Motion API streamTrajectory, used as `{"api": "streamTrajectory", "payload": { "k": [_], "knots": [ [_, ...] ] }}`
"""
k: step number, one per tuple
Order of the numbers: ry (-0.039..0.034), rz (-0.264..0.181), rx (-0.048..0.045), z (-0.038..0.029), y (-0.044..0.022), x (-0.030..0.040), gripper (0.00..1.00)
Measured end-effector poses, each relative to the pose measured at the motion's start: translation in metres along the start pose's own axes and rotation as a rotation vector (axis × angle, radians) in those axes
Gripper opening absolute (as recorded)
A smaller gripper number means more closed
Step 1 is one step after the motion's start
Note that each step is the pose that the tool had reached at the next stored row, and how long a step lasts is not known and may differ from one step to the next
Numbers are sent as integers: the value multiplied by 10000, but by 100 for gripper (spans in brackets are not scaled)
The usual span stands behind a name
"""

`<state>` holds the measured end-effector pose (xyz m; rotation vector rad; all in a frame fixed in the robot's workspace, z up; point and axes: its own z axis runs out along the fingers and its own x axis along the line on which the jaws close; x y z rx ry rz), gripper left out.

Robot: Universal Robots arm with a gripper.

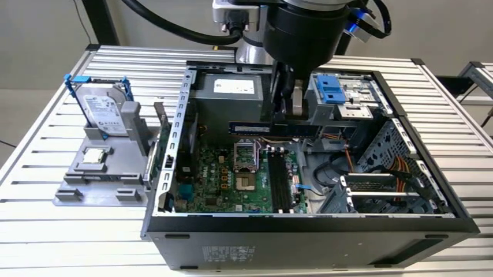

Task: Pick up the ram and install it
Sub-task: 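Pick up the ram and move it above insertion slot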

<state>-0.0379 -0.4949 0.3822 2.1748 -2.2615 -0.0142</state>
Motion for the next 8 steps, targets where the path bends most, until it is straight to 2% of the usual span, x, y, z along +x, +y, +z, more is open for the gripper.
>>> {"api": "streamTrajectory", "payload": {
  "k": [8],
  "knots": [
    [0,0,0,-1,-84,-3,0]
  ]
}}
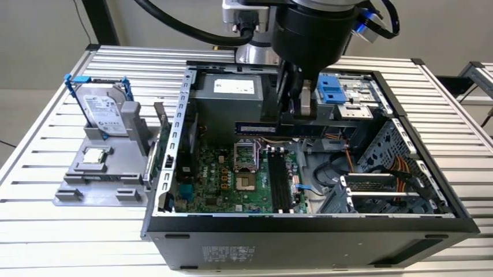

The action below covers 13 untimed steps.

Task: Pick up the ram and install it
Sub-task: 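Pick up the ram and move it above insertion slot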

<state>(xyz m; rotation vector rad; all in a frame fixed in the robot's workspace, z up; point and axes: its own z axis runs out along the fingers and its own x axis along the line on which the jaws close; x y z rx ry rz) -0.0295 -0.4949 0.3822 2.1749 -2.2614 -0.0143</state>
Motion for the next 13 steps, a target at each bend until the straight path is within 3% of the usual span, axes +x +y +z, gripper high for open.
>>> {"api": "streamTrajectory", "payload": {
  "k": [13],
  "knots": [
    [0,0,0,-1,-133,-5,0]
  ]
}}
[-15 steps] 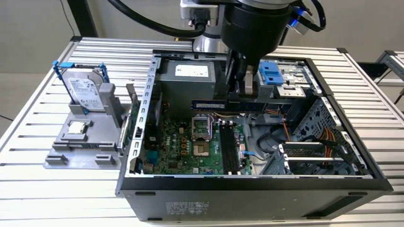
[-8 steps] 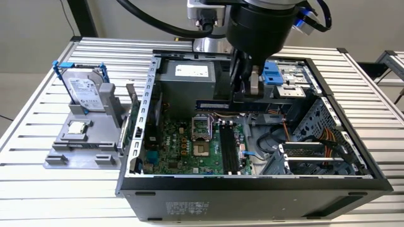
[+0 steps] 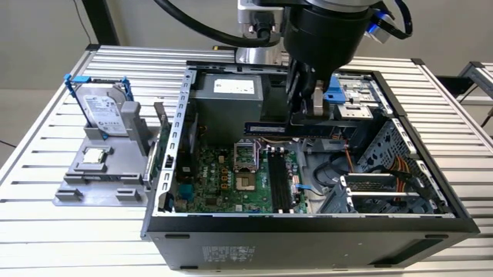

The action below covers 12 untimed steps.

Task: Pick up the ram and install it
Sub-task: 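Pick up the ram and move it above insertion slot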

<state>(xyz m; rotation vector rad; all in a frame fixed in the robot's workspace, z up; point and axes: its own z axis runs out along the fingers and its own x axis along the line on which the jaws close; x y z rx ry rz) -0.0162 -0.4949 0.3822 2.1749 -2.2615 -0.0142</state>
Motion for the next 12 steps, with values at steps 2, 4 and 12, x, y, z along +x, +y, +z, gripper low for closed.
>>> {"api": "streamTrajectory", "payload": {
  "k": [2,4,12],
  "knots": [
    [0,0,0,0,-21,-1,0],
    [0,0,0,0,-42,-2,0],
    [0,0,0,-1,-110,-5,0]
  ]
}}
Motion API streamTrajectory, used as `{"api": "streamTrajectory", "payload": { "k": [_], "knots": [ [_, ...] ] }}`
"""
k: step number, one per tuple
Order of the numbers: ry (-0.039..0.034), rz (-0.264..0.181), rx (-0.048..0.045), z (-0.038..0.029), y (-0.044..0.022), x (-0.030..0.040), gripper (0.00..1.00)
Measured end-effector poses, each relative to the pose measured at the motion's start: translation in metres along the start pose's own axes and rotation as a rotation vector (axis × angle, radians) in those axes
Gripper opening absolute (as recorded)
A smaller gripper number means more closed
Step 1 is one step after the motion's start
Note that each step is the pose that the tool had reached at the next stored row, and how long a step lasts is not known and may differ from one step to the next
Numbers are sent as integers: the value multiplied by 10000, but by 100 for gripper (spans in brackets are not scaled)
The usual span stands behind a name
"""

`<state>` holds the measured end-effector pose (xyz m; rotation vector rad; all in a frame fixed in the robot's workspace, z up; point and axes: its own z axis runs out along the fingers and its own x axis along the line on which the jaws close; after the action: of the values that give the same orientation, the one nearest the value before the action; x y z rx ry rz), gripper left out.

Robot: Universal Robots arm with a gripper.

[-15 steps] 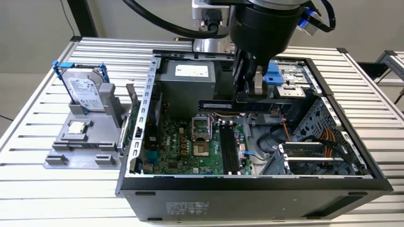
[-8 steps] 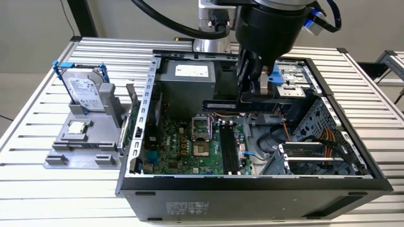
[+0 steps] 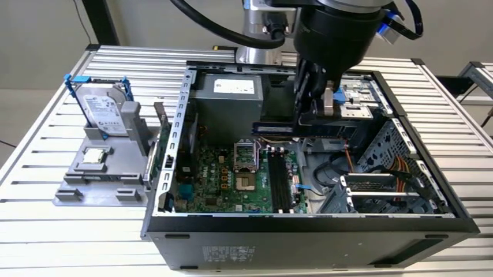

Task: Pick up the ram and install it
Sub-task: 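Pick up the ram and move it above insertion slot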

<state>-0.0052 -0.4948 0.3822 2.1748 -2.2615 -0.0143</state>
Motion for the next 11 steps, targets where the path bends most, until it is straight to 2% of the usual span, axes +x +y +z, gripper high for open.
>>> {"api": "streamTrajectory", "payload": {
  "k": [11],
  "knots": [
    [1,12,0,-1,-117,-10,0]
  ]
}}
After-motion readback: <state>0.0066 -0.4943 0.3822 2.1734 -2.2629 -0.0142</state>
